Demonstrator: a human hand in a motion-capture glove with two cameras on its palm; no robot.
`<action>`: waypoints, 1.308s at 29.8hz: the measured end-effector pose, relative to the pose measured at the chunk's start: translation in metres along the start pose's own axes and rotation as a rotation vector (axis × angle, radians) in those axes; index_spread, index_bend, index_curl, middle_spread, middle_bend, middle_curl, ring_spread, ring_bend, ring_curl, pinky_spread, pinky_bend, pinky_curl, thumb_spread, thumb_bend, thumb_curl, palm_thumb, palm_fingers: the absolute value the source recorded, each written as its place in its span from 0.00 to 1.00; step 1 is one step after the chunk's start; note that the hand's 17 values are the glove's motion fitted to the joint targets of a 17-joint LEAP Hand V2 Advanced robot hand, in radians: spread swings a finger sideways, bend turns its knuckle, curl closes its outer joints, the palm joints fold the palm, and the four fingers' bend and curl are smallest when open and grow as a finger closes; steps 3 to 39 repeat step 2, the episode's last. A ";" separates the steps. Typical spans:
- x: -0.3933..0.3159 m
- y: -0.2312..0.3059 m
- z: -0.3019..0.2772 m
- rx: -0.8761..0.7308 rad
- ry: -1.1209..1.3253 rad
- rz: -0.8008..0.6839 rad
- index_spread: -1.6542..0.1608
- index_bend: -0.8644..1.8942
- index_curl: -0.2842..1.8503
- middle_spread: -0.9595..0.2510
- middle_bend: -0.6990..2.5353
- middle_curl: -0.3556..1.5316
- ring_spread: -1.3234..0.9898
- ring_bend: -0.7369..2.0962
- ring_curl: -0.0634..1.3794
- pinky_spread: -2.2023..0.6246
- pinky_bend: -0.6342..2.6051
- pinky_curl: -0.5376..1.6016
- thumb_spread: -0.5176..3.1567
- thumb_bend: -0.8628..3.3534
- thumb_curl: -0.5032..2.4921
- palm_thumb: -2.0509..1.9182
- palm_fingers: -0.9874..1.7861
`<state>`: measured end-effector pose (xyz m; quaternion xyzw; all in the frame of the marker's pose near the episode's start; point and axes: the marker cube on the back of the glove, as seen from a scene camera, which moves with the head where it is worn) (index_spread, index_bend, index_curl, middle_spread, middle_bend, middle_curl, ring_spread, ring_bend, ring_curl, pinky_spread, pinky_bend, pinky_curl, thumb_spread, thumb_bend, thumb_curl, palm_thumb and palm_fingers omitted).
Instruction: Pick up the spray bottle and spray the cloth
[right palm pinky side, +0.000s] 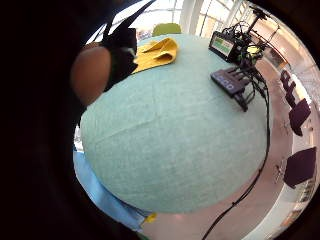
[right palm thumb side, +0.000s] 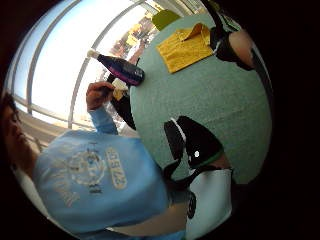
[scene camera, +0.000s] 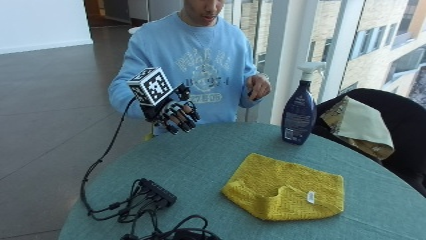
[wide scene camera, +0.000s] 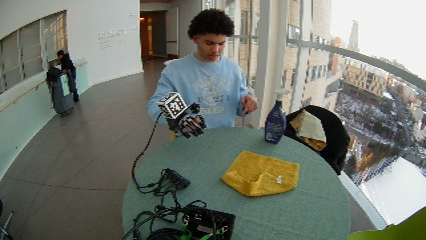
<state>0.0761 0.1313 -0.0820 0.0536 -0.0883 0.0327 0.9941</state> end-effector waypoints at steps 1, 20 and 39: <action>-0.001 0.001 0.000 -0.001 0.002 0.003 0.74 0.37 0.31 0.72 0.30 0.42 0.55 0.34 0.29 0.85 0.24 0.36 0.44 0.20 0.28 0.69 0.66; -0.001 0.001 0.000 -0.002 0.002 0.005 0.74 0.37 0.31 0.72 0.30 0.42 0.55 0.34 0.29 0.85 0.24 0.36 0.44 0.20 0.28 0.69 0.66; -0.001 0.001 0.000 -0.002 0.002 0.005 0.74 0.37 0.31 0.72 0.30 0.42 0.55 0.34 0.29 0.85 0.24 0.36 0.44 0.20 0.28 0.69 0.66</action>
